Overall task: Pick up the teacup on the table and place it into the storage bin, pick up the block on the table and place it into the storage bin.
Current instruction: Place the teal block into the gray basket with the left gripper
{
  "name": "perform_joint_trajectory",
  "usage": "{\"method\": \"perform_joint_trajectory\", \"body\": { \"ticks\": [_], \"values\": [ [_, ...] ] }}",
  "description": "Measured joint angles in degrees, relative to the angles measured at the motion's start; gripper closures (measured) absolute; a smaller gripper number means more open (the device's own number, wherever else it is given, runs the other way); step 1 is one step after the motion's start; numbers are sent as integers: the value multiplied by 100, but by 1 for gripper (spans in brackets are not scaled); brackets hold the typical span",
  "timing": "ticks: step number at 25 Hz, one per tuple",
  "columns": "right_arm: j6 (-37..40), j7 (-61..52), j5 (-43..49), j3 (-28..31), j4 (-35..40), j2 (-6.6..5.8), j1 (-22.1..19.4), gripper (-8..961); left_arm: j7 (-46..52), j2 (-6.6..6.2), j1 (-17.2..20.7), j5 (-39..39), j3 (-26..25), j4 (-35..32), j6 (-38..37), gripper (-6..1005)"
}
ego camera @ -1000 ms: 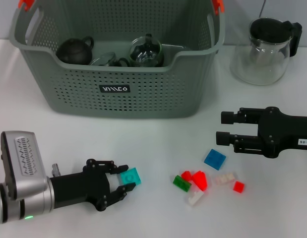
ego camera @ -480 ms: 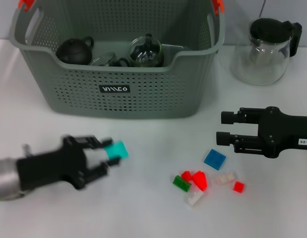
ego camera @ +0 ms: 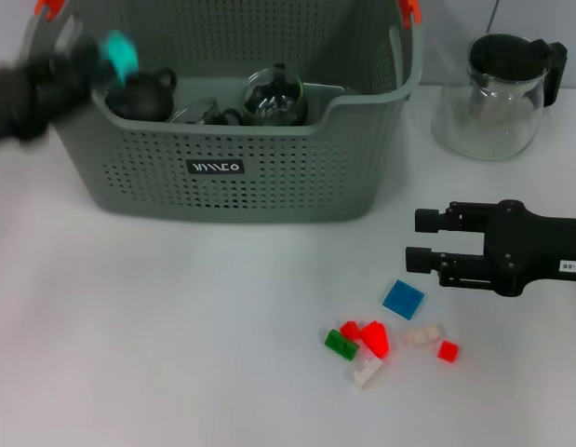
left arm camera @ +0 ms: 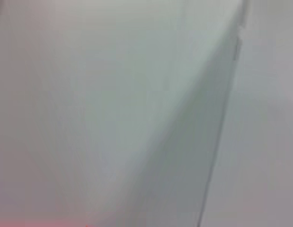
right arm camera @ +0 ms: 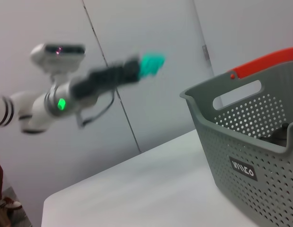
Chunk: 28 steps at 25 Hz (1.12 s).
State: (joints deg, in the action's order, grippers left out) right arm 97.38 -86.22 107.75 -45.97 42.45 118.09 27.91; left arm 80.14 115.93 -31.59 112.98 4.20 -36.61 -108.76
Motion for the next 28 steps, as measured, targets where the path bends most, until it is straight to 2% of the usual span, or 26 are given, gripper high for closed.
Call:
{"method": "perform_joint_trajectory", "body": {
  "ticks": [5,8,10,15,19,21,24,28],
  "values": [
    [-1,0,0,1,0,3,-5,278,1738,-266,-735,-98,339,-310,780,545],
    [-3,3,0,0,0,9,-25,278,2336,-375,-1060,-72,1158,-367,1696,539],
    [-7,14,0,0,0,13,-32,278,2706,-392,-1206,-10,2012,-457,2550,534],
    [-9,29,0,0,0,14,-28,279,3362,-233,-1329,432,3606,-784,4295,523],
    [-7,23,0,0,0,6,-16,279,3978,-144,-1450,993,4374,-826,5078,514],
    [-2,20,0,0,0,1,-16,279,4155,-80,-1483,1169,4478,-853,5257,510],
    [2,22,0,0,0,-5,-34,279,4220,18,-1440,1088,4352,-1033,5292,503],
    [12,29,0,0,0,-5,-58,279,4105,118,-1134,406,4111,-1519,4991,494]
  ]
}}
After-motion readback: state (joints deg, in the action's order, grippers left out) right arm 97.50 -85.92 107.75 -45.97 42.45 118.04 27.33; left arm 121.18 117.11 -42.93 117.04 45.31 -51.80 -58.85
